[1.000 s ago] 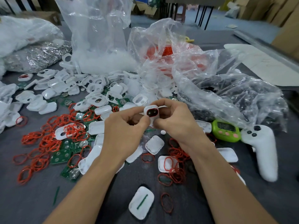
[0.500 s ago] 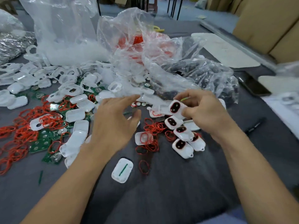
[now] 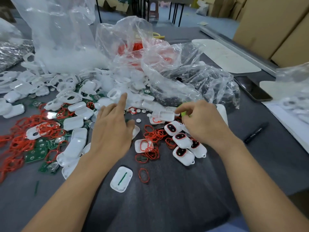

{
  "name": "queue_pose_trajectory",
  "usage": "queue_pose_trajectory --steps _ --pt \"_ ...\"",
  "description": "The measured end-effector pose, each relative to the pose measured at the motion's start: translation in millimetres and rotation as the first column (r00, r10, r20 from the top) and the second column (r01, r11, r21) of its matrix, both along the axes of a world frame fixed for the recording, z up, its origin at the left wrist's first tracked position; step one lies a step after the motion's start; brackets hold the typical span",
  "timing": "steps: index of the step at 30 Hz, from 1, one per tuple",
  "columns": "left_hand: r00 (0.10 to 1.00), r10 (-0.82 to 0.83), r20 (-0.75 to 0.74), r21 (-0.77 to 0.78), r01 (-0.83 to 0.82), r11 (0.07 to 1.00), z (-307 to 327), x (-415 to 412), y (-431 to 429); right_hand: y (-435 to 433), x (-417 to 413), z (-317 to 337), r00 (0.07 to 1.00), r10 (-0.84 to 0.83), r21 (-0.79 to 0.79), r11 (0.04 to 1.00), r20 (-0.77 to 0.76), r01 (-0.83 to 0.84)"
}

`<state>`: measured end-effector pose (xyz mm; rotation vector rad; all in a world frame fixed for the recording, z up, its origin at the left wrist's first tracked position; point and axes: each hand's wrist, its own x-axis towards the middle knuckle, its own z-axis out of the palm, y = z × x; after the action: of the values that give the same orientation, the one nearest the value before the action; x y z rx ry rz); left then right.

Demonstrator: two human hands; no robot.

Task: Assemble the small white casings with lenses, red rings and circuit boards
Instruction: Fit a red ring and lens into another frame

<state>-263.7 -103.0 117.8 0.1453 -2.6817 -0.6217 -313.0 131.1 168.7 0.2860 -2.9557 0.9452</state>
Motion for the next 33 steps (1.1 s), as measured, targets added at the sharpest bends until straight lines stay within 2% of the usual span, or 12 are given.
queue_pose_trajectory --steps 5,15,19,21,23,25,27,28,29,30,31,33 --pt "0.999 0.031 0.028 -0.034 -0.03 0.999 -5 -8 -17 -62 -41 4 0.992 0.128 0.05 0.99 0.024 -0.129" --pt "0.956 0.243 0.165 -0.053 -0.237 0.97 -13 -18 -75 -182 -83 -12 0.948 0.319 0.055 0.946 -0.01 -0.318" --pt "0.951 0.229 0.21 -0.092 -0.214 0.972 -18 -19 -78 -204 -90 -13 0.906 0.423 0.228 0.882 0.002 -0.413" --pt "0.952 0.229 0.203 -0.068 -0.219 0.973 -15 -20 -78 -202 -95 -14 0.908 0.418 0.235 0.883 0.001 -0.407" --pt "0.95 0.251 0.186 -0.07 -0.242 0.968 -11 -20 -78 -194 -97 -14 0.92 0.389 0.148 0.914 -0.047 -0.379" --pt "0.962 0.263 0.067 -0.064 -0.259 0.964 -4 -17 -73 -180 -91 -13 0.94 0.318 -0.021 0.946 -0.123 -0.322" --pt "0.961 0.26 -0.092 0.093 -0.252 0.963 5 -13 -64 -167 -79 -14 0.951 0.282 -0.258 0.917 -0.124 -0.305" --pt "0.96 0.254 -0.12 0.269 -0.215 0.939 9 -12 -60 -162 -70 -15 0.947 0.308 -0.373 0.871 -0.093 -0.32" --pt "0.969 0.23 -0.085 0.51 -0.156 0.846 12 -13 -55 -159 -63 -16 0.937 0.343 -0.455 0.826 -0.065 -0.333" --pt "0.986 0.166 -0.034 0.751 -0.084 0.655 15 -14 -51 -157 -56 -16 0.928 0.368 -0.491 0.8 -0.054 -0.346" --pt "0.997 0.074 -0.006 0.912 -0.025 0.41 17 -17 -48 -157 -51 -18 0.925 0.375 -0.496 0.793 -0.059 -0.353" --pt "0.998 -0.054 0.023 1.0 -0.022 0.004 20 -23 -47 -158 -43 -20 0.932 0.346 -0.469 0.81 -0.102 -0.352"
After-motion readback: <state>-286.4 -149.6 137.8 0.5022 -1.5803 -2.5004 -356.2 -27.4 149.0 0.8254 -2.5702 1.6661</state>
